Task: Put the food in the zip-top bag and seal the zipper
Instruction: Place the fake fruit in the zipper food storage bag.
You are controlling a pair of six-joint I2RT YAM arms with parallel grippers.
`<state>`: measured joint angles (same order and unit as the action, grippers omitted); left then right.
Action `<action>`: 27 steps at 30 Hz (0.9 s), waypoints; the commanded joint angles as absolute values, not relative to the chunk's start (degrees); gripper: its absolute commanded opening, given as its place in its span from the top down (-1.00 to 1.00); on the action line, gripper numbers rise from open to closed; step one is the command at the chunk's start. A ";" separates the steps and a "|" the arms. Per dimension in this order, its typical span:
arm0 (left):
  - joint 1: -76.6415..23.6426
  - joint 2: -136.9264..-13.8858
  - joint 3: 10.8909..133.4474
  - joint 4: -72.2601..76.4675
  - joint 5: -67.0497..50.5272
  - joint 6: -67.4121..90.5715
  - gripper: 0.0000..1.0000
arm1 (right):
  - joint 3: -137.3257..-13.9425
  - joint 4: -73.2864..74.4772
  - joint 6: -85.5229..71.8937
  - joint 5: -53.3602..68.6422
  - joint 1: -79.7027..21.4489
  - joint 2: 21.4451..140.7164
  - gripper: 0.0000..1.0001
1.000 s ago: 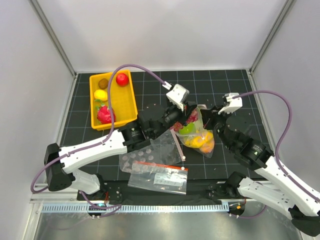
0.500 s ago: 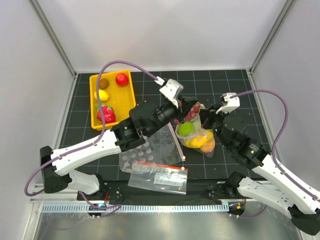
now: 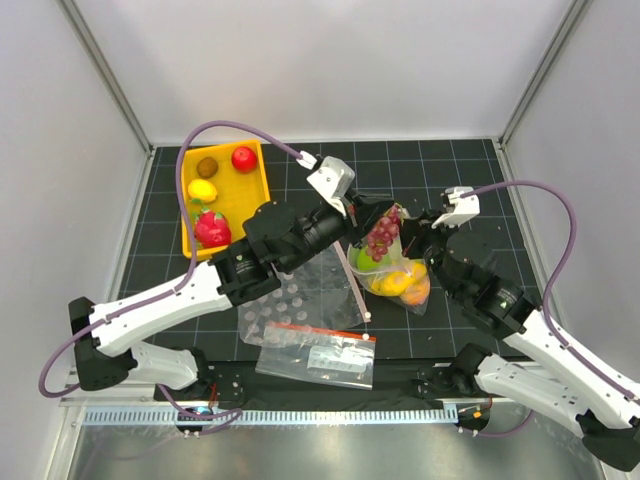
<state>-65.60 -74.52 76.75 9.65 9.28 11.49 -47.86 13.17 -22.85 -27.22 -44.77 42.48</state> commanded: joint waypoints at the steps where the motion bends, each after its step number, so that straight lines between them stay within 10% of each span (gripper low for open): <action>1: -65.66 -75.32 78.23 14.23 10.54 10.90 1.00 | -47.55 8.70 -23.56 -28.21 -44.56 40.61 0.98; 27: -59.06 -92.10 74.88 20.92 8.09 19.77 0.92 | -45.09 8.09 -25.31 -36.82 -44.56 34.19 0.98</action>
